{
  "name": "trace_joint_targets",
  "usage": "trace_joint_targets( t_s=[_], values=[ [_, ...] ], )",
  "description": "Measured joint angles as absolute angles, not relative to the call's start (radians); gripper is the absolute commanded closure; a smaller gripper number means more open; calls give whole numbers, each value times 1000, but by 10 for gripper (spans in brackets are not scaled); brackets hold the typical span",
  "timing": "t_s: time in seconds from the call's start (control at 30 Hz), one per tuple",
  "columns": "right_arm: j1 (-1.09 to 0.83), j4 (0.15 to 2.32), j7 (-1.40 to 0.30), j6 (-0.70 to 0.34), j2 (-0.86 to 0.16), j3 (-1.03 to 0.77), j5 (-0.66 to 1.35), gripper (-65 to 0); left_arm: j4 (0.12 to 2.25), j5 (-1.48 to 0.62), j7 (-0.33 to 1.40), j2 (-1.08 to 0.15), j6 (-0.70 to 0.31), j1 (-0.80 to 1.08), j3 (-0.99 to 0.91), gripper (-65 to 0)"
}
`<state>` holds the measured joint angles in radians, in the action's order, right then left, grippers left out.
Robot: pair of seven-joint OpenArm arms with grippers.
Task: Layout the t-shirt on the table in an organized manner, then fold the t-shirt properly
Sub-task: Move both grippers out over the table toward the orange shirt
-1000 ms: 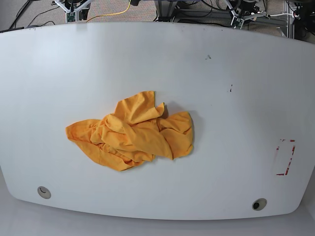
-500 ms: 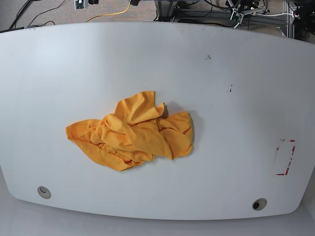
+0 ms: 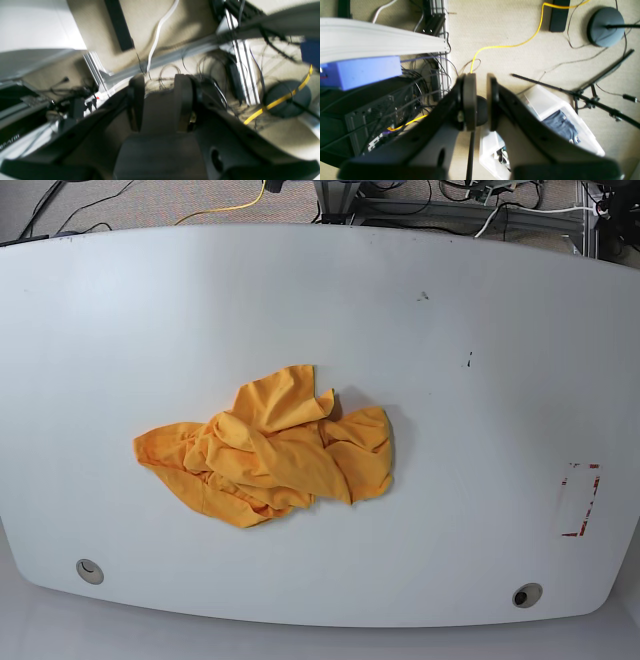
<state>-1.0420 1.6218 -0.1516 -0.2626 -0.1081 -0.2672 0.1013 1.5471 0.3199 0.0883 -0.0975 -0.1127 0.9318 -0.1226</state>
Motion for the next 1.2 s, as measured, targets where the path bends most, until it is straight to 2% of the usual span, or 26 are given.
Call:
trace_joint_targets(
  t_s=[0.6, 1.0, 1.2],
  values=[
    [-1150, 1703, -149, -262, -108, -267, 107, -63, 1581, 316, 83, -89, -112, 1058, -144, -178],
    [-1283, 1893, -147, -262, -107, -270, 109, -63, 1806, 316, 78, -84, -114, 1148, -174, -178],
    [-1339, 1977, -151, -263, -75, -294, 109, -63, 1865, 285, 86, -66, -117, 1193, -214, -178]
  ],
)
